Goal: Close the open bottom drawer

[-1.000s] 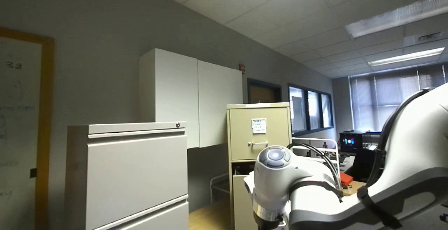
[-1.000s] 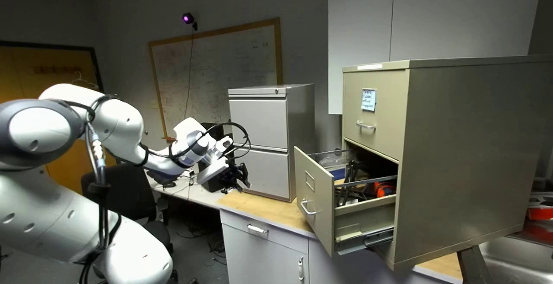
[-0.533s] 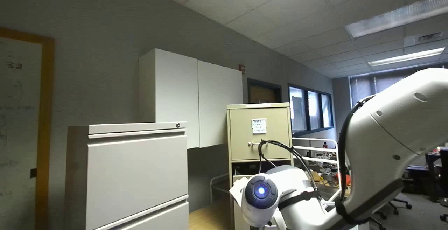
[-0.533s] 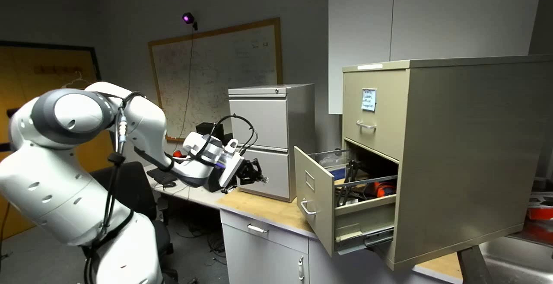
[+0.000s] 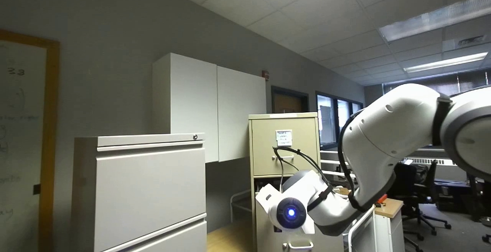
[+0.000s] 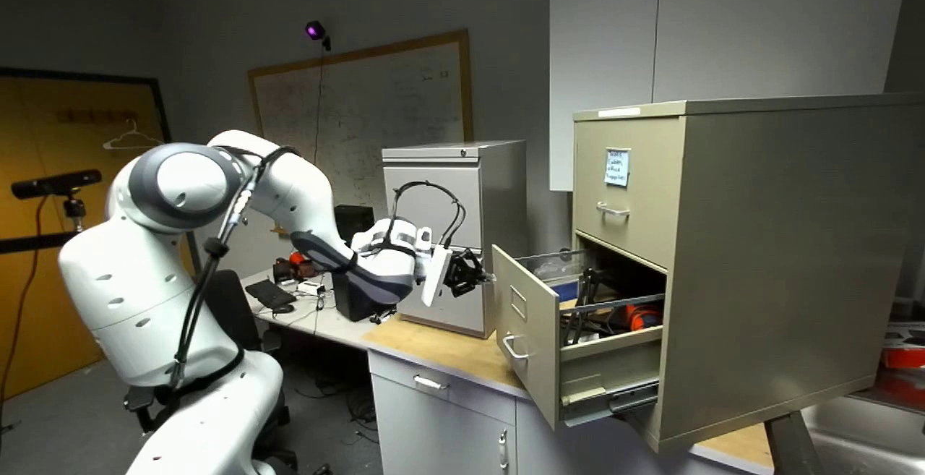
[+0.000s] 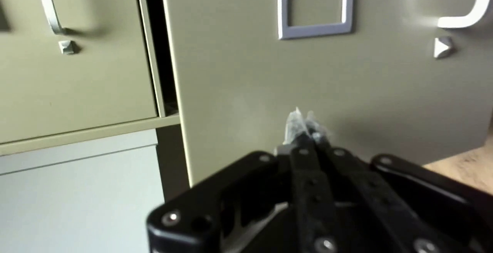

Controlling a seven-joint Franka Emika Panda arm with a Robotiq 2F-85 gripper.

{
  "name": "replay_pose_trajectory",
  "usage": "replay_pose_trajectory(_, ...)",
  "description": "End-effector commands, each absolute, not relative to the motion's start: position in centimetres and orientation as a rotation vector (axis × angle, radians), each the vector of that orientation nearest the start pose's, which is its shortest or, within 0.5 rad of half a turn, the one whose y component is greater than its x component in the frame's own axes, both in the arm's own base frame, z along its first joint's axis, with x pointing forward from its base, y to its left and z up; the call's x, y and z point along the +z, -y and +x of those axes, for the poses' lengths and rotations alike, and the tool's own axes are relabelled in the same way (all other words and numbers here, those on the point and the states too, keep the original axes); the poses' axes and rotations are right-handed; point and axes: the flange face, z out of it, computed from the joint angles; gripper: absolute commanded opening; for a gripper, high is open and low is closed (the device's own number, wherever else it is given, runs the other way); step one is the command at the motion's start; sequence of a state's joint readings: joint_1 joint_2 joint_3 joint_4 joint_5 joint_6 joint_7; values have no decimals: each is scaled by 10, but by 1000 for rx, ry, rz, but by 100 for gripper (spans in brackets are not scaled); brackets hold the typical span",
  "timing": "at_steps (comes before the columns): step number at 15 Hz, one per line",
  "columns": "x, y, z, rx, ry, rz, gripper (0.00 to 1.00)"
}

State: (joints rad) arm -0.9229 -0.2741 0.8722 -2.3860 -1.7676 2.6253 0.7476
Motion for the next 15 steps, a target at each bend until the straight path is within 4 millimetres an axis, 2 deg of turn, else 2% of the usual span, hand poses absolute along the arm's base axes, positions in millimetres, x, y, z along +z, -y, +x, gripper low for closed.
replay_pose_trajectory(1, 387, 23, 536, 709, -657, 1868, 0)
replay_pose_trajectory(4, 368, 43, 559, 770, -620, 1868, 0)
replay_pose_trajectory(5, 347, 49, 568, 751, -648, 1834, 0)
replay_pose_trajectory(7, 340, 69, 593, 788, -655, 1752, 0)
replay_pose_trajectory(11, 348, 113, 628, 846, -684, 1562, 0)
replay_pose_trajectory(15, 360, 157, 654, 854, -661, 1423, 0)
